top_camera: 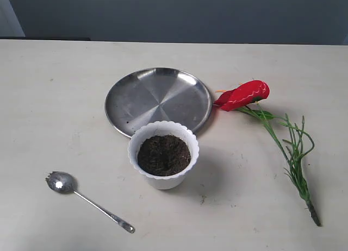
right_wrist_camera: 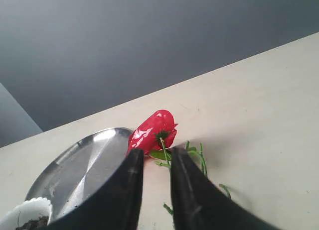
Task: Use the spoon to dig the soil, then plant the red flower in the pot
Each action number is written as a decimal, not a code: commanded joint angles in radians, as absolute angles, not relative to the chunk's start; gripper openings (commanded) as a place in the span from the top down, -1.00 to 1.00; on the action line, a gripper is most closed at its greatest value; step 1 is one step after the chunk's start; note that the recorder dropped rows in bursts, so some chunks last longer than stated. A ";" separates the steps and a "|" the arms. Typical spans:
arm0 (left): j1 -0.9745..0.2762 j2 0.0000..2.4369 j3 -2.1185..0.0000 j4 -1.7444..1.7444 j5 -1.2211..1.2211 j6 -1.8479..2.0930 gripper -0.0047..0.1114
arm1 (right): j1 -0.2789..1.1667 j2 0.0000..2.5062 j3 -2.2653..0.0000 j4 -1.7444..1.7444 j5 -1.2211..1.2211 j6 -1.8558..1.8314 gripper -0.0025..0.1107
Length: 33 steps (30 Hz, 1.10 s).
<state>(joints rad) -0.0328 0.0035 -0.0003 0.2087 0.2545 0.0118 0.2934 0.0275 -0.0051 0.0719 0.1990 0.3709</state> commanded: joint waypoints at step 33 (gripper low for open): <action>-0.032 0.000 0.000 0.204 0.244 0.011 0.91 | 0.420 0.083 -0.267 -0.339 -0.013 0.894 0.59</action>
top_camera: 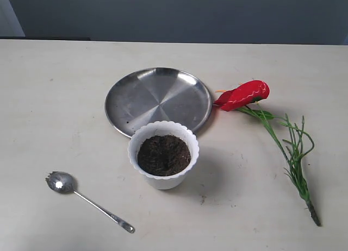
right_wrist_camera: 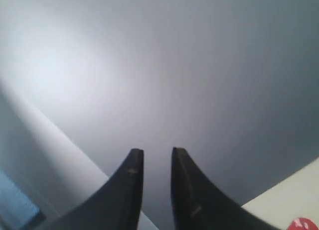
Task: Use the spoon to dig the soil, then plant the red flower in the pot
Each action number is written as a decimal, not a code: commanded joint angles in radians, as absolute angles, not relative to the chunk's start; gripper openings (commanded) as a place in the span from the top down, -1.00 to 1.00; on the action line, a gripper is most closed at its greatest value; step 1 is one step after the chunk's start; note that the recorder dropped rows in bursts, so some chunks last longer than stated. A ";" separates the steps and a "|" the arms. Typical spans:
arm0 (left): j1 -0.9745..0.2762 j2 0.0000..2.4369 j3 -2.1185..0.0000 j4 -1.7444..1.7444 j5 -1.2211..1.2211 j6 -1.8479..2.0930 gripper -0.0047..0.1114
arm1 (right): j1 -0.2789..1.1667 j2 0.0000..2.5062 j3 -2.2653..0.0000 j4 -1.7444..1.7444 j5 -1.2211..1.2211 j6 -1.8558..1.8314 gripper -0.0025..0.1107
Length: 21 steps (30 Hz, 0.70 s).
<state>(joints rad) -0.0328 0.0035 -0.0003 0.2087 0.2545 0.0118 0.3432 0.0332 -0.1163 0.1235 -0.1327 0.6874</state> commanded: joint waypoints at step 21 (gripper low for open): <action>-0.032 0.000 0.000 0.204 0.244 0.011 0.91 | 1.143 1.550 -1.404 0.212 0.921 -0.233 0.59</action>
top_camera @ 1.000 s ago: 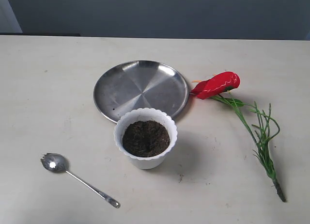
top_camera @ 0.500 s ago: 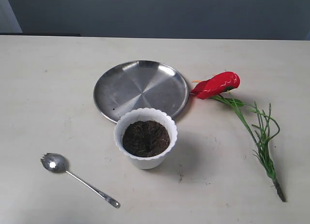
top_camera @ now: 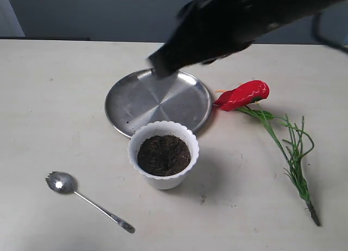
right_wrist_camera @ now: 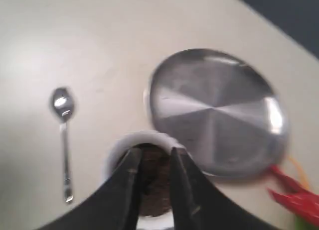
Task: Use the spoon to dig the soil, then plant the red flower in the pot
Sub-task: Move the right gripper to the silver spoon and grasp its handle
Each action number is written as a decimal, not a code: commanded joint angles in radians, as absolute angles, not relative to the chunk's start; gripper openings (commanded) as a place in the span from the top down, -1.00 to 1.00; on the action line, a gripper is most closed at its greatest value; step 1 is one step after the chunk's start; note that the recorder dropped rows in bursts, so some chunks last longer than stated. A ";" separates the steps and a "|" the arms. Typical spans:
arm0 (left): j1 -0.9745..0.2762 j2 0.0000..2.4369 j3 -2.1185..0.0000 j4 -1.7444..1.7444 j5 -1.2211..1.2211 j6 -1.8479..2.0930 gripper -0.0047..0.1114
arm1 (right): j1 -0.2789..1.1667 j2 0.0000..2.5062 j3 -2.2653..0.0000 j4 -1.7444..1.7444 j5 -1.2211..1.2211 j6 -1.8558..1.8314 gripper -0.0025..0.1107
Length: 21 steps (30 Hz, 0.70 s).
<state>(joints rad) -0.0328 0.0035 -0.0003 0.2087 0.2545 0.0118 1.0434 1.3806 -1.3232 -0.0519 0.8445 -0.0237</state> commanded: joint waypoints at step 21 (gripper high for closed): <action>-0.032 0.000 0.000 0.204 0.244 0.011 0.91 | 1.218 2.050 -1.424 0.152 0.786 -0.249 0.57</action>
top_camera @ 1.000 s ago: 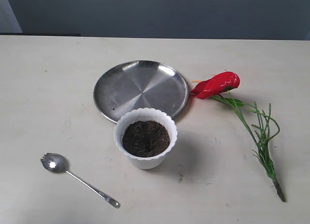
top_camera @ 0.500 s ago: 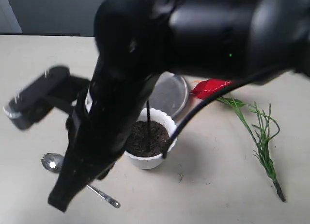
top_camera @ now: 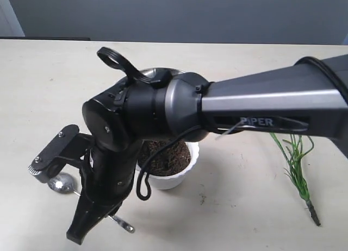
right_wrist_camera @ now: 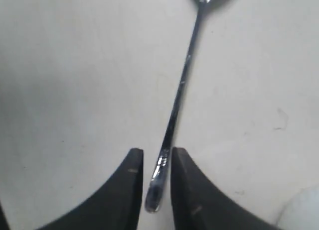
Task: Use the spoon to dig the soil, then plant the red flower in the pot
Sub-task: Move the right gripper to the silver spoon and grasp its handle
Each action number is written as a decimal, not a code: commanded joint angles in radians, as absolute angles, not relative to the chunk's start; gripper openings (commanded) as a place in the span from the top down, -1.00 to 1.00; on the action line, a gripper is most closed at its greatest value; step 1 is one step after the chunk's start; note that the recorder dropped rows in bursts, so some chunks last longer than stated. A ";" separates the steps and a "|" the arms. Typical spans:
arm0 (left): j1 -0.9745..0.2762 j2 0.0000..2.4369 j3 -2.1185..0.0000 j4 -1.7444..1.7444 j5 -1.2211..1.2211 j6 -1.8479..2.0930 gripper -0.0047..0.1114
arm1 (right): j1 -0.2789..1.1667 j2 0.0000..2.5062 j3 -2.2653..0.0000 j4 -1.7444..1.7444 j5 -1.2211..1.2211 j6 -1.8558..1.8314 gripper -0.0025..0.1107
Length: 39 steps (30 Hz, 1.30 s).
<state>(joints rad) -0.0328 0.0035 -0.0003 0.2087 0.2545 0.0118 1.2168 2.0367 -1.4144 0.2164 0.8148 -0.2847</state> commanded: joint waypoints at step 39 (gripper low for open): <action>-0.032 0.000 0.000 0.204 0.244 0.011 0.91 | 1.218 2.166 -1.626 0.028 1.023 -0.155 0.12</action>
<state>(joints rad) -0.0328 0.0035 -0.0003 0.2087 0.2545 0.0118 1.2255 2.1714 -1.5931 0.0390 0.9958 -0.1622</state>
